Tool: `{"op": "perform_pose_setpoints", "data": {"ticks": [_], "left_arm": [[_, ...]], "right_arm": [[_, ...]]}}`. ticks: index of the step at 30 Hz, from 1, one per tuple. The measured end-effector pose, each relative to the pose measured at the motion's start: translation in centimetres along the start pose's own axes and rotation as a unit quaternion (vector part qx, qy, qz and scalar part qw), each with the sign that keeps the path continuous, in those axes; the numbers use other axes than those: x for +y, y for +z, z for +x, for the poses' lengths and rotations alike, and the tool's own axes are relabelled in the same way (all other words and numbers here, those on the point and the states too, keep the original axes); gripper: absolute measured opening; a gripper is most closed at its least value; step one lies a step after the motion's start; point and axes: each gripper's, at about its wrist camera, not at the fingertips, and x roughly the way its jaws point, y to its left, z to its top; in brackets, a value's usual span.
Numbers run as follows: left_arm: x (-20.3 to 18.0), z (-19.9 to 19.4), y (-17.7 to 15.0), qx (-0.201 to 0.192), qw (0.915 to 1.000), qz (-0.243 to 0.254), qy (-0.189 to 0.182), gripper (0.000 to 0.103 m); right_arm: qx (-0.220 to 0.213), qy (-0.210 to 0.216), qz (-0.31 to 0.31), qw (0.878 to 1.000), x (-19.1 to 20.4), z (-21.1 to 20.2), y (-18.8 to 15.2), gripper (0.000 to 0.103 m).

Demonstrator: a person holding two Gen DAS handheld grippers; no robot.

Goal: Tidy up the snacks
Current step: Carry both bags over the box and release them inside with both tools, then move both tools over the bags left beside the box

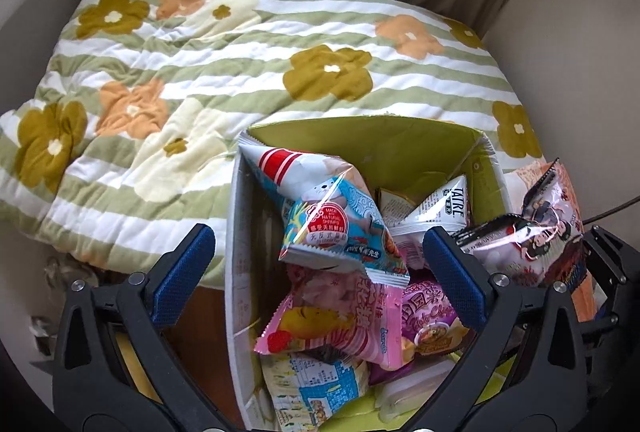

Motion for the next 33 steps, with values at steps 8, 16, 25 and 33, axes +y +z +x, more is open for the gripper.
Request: {"op": "perform_pose_setpoints", "data": {"ticks": [8,16,25,33], "left_arm": [[0.0,-1.6,-1.5,-0.012,0.9997,-0.021,-0.007,0.103],[0.2,-3.3,-4.3,-0.017,0.9994,-0.029,0.004,0.103],[-0.4,-4.6,-5.6,-0.025,0.9993,-0.029,-0.001,0.103],[-2.3,-5.3,-5.7,-0.04,0.9987,-0.01,-0.028,0.103]], "right_arm": [[0.004,0.002,0.019,1.0,-0.2,1.2,1.1,0.069],[-0.037,0.023,0.022,0.999,0.0,-0.1,0.3,0.101],[-0.039,0.013,0.024,0.999,-0.2,-2.0,-0.7,0.101],[-0.077,-0.012,0.071,0.994,-3.1,-6.2,-1.9,0.101]]}}
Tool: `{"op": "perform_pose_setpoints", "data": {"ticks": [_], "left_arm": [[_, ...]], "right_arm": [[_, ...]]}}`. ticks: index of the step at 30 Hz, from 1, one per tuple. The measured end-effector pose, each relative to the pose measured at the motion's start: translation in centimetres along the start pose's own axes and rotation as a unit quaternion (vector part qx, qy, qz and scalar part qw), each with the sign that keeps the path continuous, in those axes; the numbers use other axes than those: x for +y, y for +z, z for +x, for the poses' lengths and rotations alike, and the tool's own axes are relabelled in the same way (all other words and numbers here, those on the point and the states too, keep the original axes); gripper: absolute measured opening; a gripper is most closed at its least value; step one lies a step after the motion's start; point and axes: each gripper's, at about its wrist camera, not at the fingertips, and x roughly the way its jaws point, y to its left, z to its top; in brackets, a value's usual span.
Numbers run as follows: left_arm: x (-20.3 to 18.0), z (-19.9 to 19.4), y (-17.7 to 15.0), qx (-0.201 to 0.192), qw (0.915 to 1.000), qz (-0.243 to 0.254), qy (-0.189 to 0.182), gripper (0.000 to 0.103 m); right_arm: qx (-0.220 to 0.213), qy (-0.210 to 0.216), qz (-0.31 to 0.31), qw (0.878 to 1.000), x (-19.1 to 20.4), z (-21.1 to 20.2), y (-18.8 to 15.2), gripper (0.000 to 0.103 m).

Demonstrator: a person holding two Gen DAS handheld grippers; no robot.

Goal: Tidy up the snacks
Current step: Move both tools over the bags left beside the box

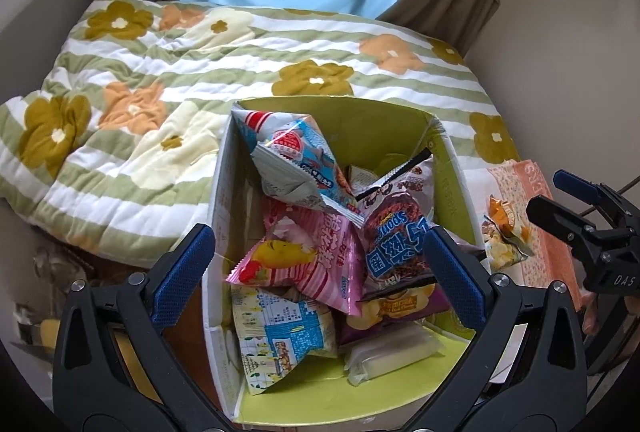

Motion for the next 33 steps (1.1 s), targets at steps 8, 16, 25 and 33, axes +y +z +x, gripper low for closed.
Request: {"op": "perform_pose_setpoints", "data": {"ticks": [8,16,25,33], "left_arm": [[-3.9,-0.1,-0.9,-0.002,0.9997,0.008,-0.023,0.103],[-10.5,-1.7,-2.8,-0.024,0.9997,0.0,0.01,0.103],[-18.6,-2.3,-7.3,-0.046,0.9941,-0.07,0.068,0.103],[-23.3,-1.3,-12.2,-0.045,0.9865,-0.125,0.096,0.103]], "right_arm": [[-0.019,-0.04,0.021,0.999,-4.4,-3.4,-1.0,0.101],[-0.036,-0.025,0.01,0.999,-9.5,-6.1,-2.9,0.101],[-0.058,-0.002,-0.008,0.998,-17.3,-8.0,-4.2,0.101],[-0.033,0.034,-0.018,0.999,-21.4,-6.2,-4.5,0.101]]}}
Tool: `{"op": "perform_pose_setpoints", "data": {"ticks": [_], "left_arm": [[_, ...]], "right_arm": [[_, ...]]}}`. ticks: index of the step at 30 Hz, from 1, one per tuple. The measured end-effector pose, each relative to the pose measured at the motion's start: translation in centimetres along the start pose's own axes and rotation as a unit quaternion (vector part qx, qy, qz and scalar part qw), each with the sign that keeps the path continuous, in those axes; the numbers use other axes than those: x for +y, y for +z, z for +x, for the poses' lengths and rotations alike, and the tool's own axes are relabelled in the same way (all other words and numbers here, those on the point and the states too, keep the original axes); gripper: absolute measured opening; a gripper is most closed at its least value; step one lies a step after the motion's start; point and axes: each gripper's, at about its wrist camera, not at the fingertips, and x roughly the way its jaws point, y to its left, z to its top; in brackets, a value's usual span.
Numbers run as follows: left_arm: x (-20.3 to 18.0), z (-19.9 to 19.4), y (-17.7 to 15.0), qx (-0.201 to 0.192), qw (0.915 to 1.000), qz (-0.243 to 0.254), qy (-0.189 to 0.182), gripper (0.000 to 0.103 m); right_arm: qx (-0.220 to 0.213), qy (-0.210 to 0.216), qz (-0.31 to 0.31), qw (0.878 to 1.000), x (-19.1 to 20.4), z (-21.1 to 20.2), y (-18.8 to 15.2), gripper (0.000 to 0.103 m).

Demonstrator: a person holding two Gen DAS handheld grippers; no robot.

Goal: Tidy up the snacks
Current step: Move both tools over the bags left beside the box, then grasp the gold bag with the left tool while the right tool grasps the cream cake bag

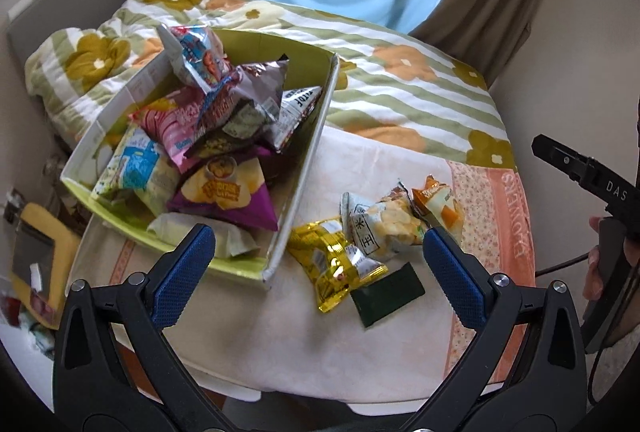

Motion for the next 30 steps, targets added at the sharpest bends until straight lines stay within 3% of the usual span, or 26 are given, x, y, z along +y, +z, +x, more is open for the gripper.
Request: {"op": "perform_pose_setpoints", "data": {"ticks": [8,15,19,24,30], "left_arm": [[-2.0,3.7,-4.1,0.034,0.999,-0.027,0.006,0.102],[-2.1,8.3,-5.7,0.046,0.9944,-0.095,-0.011,0.088],[-2.2,10.3,-5.9,0.026,0.9917,-0.126,0.006,0.086],[-2.5,11.9,-5.7,-0.011,0.9881,-0.142,0.058,0.081],[-1.5,14.4,-6.1,0.004,0.9823,-0.17,0.079,0.073]], "right_arm": [[0.041,0.029,0.006,0.999,-1.5,2.8,-2.0,0.101],[0.09,0.042,0.004,0.995,-2.3,6.9,-3.4,0.101],[0.111,0.046,0.01,0.993,-3.0,9.3,-3.9,0.101],[0.124,0.052,0.009,0.991,-3.4,11.1,-4.3,0.101],[0.129,0.055,0.012,0.99,-3.6,12.9,-4.0,0.101]]}}
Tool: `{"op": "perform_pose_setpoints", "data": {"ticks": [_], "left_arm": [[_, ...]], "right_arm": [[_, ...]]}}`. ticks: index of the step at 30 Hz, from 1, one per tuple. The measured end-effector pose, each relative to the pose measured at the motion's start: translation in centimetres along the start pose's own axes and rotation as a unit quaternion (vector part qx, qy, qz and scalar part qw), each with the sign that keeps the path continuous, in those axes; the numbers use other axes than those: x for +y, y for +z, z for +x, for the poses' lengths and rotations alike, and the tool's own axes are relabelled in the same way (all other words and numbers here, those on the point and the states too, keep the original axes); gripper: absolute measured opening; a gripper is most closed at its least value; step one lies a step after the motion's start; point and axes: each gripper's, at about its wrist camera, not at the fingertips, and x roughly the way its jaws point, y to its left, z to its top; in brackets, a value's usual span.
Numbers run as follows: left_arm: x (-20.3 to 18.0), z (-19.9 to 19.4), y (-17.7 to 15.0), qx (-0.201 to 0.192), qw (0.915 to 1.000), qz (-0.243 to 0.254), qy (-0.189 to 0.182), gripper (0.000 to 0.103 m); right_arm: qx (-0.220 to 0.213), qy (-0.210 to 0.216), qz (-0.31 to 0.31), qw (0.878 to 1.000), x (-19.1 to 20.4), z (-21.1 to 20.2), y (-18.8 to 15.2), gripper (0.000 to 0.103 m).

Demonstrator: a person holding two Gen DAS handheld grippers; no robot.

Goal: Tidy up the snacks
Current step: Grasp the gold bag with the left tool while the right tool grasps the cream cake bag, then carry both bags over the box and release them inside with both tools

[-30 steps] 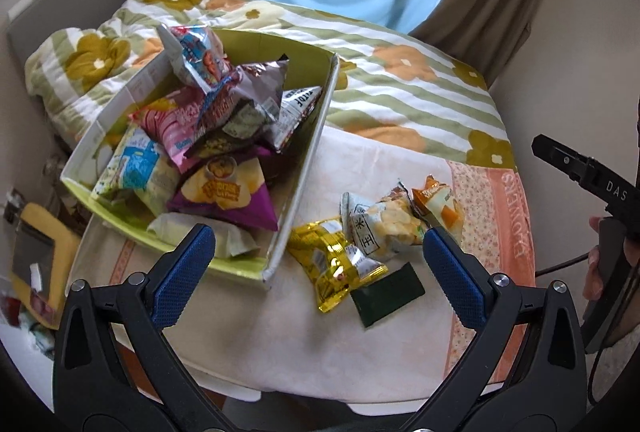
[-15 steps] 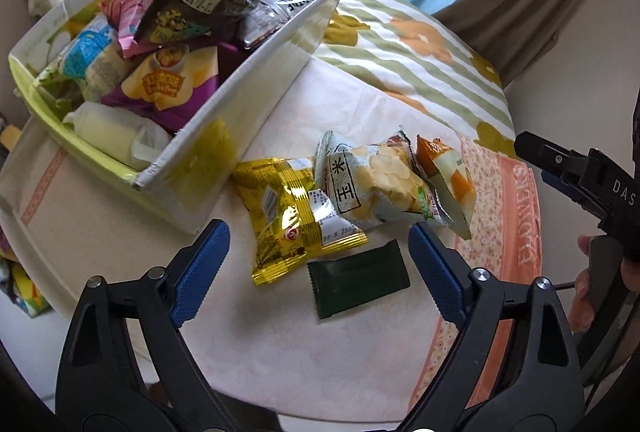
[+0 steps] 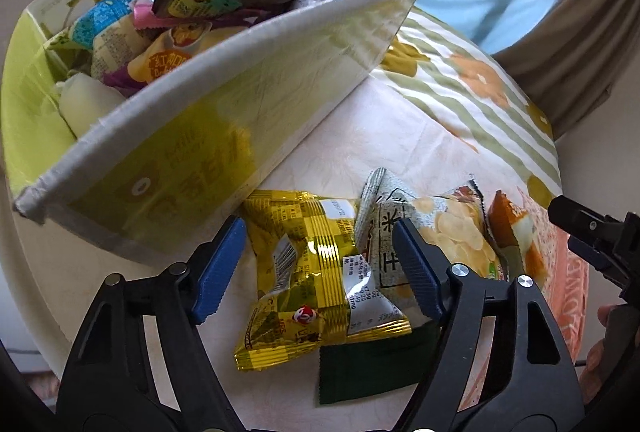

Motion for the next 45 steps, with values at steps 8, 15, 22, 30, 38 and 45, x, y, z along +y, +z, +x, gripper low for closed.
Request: {"op": "perform_pose_setpoints", "data": {"ticks": [8,15,22,30,38,45], "left_arm": [[1.1,1.9,-0.9,0.034,0.9993,-0.01,0.01,0.073],[1.8,1.0,-1.8,0.055,0.9985,0.0,-0.004,0.062],[1.9,0.6,-1.9,0.064,0.9978,0.009,-0.01,0.062],[1.0,1.0,-1.6,0.066,0.9969,0.042,-0.011,0.059],[0.9,-0.8,-1.2,0.054,0.9954,0.073,-0.032,0.049],[1.0,-4.0,-0.7,0.011,0.9938,0.085,-0.07,0.047]], "right_arm": [[0.011,-0.025,0.05,0.998,-1.2,3.2,1.3,0.101],[0.035,-0.038,0.088,0.995,-2.2,4.2,-0.2,0.101],[0.044,-0.06,0.091,0.993,-2.0,3.5,-2.3,0.101],[0.056,-0.056,0.12,0.99,-2.6,3.7,-4.2,0.094],[0.047,-0.055,0.112,0.991,-2.3,2.5,-4.1,0.064],[0.01,-0.047,0.101,0.994,-0.8,-0.5,-3.6,0.064]]}}
